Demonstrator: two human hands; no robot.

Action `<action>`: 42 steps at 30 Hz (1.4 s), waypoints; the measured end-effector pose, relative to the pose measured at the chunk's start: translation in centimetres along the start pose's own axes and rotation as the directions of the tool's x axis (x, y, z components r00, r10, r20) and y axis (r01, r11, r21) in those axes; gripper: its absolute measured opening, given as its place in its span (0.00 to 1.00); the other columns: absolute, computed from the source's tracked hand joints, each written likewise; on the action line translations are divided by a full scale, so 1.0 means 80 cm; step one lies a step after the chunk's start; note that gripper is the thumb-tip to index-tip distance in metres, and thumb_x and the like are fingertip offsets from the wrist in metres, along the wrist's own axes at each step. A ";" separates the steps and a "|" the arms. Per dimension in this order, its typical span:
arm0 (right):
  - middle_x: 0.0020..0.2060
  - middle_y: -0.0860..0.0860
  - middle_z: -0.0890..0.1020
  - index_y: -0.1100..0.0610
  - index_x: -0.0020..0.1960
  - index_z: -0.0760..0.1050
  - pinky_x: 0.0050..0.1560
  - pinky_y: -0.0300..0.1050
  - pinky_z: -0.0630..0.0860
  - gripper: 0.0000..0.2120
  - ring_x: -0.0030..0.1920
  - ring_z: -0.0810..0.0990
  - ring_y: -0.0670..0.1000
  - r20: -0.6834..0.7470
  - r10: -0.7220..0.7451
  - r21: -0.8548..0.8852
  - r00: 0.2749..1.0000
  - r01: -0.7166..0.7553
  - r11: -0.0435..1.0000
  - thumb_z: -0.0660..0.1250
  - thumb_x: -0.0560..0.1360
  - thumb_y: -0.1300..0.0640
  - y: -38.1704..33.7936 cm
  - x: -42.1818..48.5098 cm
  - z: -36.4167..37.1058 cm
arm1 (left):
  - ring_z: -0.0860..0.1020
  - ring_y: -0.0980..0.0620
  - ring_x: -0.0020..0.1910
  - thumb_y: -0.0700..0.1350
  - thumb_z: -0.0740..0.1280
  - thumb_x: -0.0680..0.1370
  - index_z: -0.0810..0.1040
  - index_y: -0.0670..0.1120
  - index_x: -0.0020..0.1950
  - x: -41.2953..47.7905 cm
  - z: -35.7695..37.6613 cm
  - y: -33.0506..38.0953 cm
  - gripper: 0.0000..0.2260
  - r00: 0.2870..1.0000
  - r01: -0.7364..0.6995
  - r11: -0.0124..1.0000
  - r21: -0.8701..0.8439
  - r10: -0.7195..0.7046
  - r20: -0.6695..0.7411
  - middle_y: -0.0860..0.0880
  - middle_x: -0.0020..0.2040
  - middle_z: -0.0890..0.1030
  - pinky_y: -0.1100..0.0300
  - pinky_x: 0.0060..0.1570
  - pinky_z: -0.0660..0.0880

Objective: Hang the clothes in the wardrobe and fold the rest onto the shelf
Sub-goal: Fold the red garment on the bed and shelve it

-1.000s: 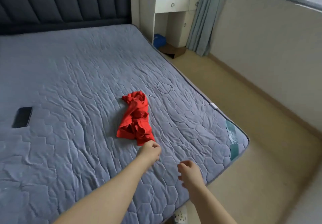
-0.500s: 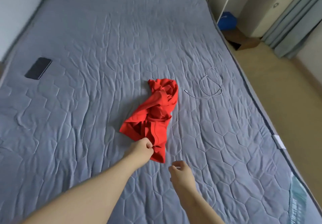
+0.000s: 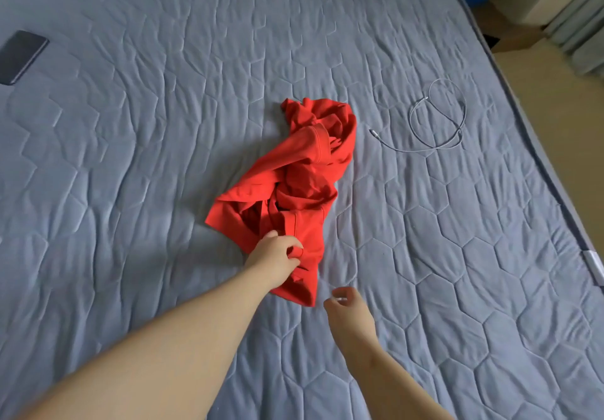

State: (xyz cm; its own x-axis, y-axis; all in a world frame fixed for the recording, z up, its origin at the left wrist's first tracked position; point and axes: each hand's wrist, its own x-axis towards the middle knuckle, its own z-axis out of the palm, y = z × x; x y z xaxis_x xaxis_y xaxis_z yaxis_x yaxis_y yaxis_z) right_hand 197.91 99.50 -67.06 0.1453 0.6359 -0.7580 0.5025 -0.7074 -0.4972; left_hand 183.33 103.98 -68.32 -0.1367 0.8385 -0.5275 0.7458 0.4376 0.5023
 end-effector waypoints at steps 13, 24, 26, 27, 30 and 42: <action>0.54 0.40 0.71 0.46 0.70 0.61 0.54 0.36 0.70 0.34 0.56 0.71 0.39 0.081 -0.353 0.252 0.932 0.323 0.912 0.67 0.70 0.68 -0.056 -0.055 -0.022 | 0.78 0.57 0.39 0.33 0.65 0.74 0.81 0.43 0.46 -0.060 -0.092 0.031 0.08 0.994 0.005 0.747 -0.665 0.069 0.085 0.51 0.39 0.81 0.66 0.45 0.74; 0.46 0.38 0.72 0.41 0.56 0.65 0.47 0.30 0.70 0.28 0.50 0.76 0.43 -0.004 -0.508 0.337 0.861 0.480 0.810 0.71 0.69 0.67 -0.161 -0.213 -0.093 | 0.76 0.52 0.38 0.36 0.59 0.79 0.73 0.47 0.44 -0.187 -0.280 0.147 0.08 0.999 -0.026 0.581 -0.814 0.036 -0.007 0.47 0.40 0.78 0.60 0.39 0.69; 0.43 0.38 0.71 0.43 0.54 0.65 0.35 0.22 0.69 0.27 0.41 0.74 0.35 -0.003 -0.543 0.366 0.840 0.506 0.781 0.70 0.69 0.70 -0.188 -0.255 -0.108 | 0.76 0.52 0.38 0.36 0.58 0.79 0.73 0.46 0.44 -0.223 -0.322 0.171 0.09 0.998 -0.070 0.556 -0.828 0.045 -0.054 0.47 0.40 0.78 0.59 0.40 0.70; 0.44 0.39 0.72 0.44 0.56 0.64 0.33 0.21 0.69 0.29 0.40 0.73 0.34 0.010 -0.556 0.374 0.831 0.512 0.773 0.69 0.69 0.71 -0.196 -0.267 -0.111 | 0.76 0.52 0.37 0.36 0.58 0.79 0.73 0.46 0.44 -0.235 -0.336 0.180 0.09 0.996 -0.087 0.541 -0.837 0.058 -0.066 0.47 0.40 0.79 0.59 0.40 0.71; 0.53 0.46 0.75 0.50 0.66 0.63 0.45 0.25 0.73 0.32 0.50 0.76 0.41 0.062 -0.624 0.339 0.779 0.572 0.747 0.71 0.68 0.70 -0.238 -0.331 -0.129 | 0.78 0.53 0.32 0.36 0.57 0.80 0.74 0.46 0.43 -0.289 -0.396 0.212 0.10 0.986 -0.166 0.486 -0.858 0.097 -0.135 0.49 0.33 0.81 0.58 0.38 0.74; 0.42 0.54 0.79 0.59 0.50 0.76 0.46 0.48 0.75 0.08 0.43 0.78 0.52 -0.050 -0.807 -0.107 0.588 0.800 0.590 0.67 0.71 0.62 -0.362 -0.529 -0.177 | 0.77 0.49 0.36 0.39 0.56 0.81 0.74 0.42 0.45 -0.492 -0.622 0.310 0.09 0.881 -0.448 0.106 -0.888 0.219 -0.419 0.45 0.38 0.76 0.53 0.35 0.78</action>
State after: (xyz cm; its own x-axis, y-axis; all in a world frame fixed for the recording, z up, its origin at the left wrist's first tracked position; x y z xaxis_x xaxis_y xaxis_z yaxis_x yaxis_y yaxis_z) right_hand 189.28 97.42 -14.59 -0.2772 0.9605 -0.0232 0.5041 0.1248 -0.8546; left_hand 174.79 98.00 -1.02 -0.2300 0.9708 -0.0678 -0.4389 -0.0413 0.8976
